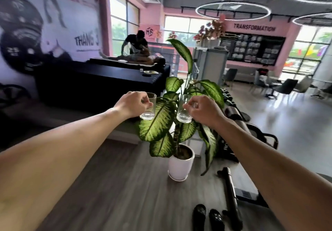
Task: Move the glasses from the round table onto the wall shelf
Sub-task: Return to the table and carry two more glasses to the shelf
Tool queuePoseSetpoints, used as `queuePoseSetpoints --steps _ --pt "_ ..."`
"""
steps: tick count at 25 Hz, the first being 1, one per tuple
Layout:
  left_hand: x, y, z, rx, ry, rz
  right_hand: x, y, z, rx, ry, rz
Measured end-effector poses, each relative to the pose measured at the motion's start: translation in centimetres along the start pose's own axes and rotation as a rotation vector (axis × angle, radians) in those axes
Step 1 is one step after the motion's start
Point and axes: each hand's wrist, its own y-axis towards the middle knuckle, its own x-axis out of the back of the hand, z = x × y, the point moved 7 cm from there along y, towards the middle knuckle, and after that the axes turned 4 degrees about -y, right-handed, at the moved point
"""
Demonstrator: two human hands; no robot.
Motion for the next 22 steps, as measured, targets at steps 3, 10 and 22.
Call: queuePoseSetpoints --steps 3,10,22 --pt "1.0 3.7 4.1 0.030 0.019 -0.044 -3.4 5.9 1.3 0.063 0.017 0.014" --pt "2.7 14.8 14.3 0.078 0.069 -0.083 -11.3 21.1 3.8 0.118 0.048 0.019" --pt "0.7 34.2 27.7 0.130 0.138 -0.116 -24.6 43.1 1.3 0.144 0.099 0.023"
